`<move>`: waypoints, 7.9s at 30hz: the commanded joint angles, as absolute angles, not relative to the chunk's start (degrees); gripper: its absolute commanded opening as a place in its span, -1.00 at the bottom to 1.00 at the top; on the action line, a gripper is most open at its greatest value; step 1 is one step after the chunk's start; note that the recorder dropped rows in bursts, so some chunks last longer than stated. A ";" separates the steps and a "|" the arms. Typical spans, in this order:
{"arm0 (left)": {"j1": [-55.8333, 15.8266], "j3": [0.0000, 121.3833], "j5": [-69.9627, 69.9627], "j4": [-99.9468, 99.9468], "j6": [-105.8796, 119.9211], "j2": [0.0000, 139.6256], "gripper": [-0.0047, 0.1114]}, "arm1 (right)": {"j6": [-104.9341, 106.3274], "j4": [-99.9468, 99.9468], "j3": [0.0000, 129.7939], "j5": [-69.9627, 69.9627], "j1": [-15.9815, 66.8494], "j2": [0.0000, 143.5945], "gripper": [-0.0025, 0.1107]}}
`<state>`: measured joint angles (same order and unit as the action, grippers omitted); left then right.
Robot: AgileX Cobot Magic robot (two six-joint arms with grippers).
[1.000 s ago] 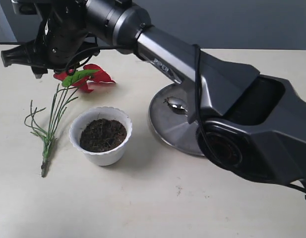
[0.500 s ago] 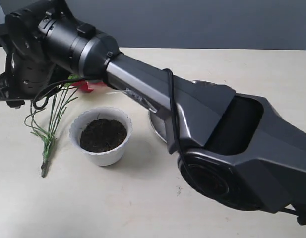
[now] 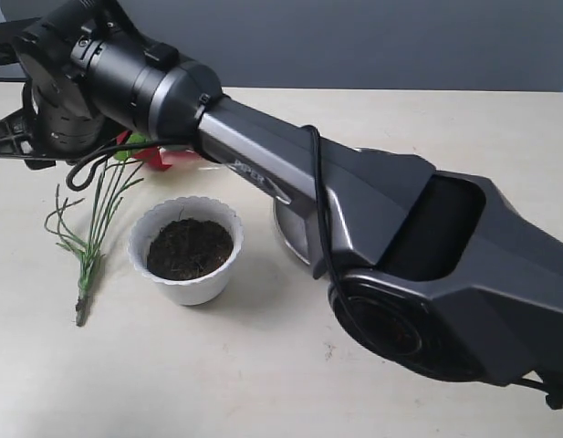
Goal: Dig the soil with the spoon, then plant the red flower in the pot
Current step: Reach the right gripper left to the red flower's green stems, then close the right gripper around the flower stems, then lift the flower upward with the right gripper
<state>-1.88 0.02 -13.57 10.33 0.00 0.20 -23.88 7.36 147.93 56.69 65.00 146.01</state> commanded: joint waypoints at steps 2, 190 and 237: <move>-1.72 0.00 -13.68 10.18 0.00 0.00 -0.91 | -23.97 5.54 148.22 57.45 64.44 148.30 -0.23; -1.72 0.00 -13.68 10.18 0.00 0.00 -0.91 | -12.07 -3.69 157.23 54.07 63.29 158.26 -0.97; -1.95 0.00 -13.68 10.18 0.41 0.00 -0.91 | -8.45 11.90 169.91 69.96 70.18 136.79 -0.97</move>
<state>-1.88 0.02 -13.67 10.33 0.35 0.20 -8.07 10.55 169.77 69.92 68.31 137.37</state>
